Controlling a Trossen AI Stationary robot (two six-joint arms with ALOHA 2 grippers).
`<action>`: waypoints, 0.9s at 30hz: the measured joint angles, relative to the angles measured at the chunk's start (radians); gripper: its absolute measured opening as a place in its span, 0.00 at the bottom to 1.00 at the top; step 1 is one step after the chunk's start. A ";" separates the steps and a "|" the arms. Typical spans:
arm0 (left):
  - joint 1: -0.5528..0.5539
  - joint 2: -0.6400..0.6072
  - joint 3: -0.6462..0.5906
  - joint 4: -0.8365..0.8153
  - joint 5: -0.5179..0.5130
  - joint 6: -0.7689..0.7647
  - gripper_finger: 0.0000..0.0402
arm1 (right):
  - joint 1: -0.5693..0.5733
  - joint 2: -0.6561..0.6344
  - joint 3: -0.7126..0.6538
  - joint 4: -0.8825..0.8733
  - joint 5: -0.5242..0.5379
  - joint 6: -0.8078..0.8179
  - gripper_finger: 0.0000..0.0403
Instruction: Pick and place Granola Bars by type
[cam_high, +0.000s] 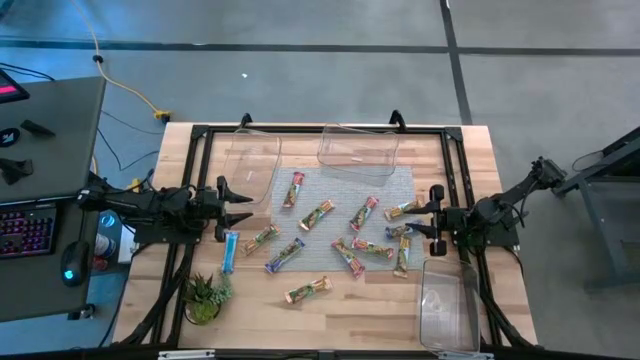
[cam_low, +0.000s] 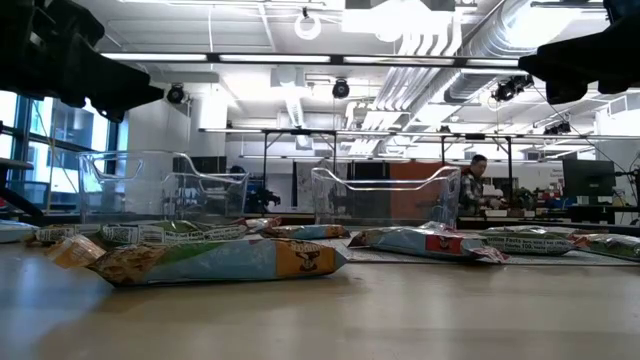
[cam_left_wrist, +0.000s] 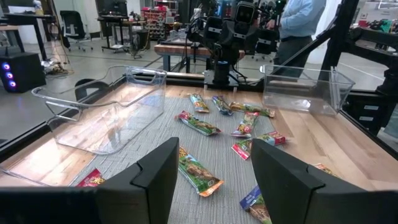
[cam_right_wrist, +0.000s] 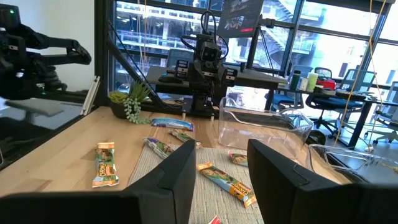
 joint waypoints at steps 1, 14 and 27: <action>0.000 0.000 0.000 0.000 0.000 0.000 0.48 | 0.000 0.000 0.000 0.000 0.000 0.000 0.32; 0.000 0.000 0.000 0.000 0.000 0.000 0.48 | 0.000 0.000 0.000 0.000 0.000 0.000 0.32; 0.000 0.000 0.000 0.000 0.000 0.000 0.48 | 0.000 0.000 0.000 0.000 0.005 -0.205 0.32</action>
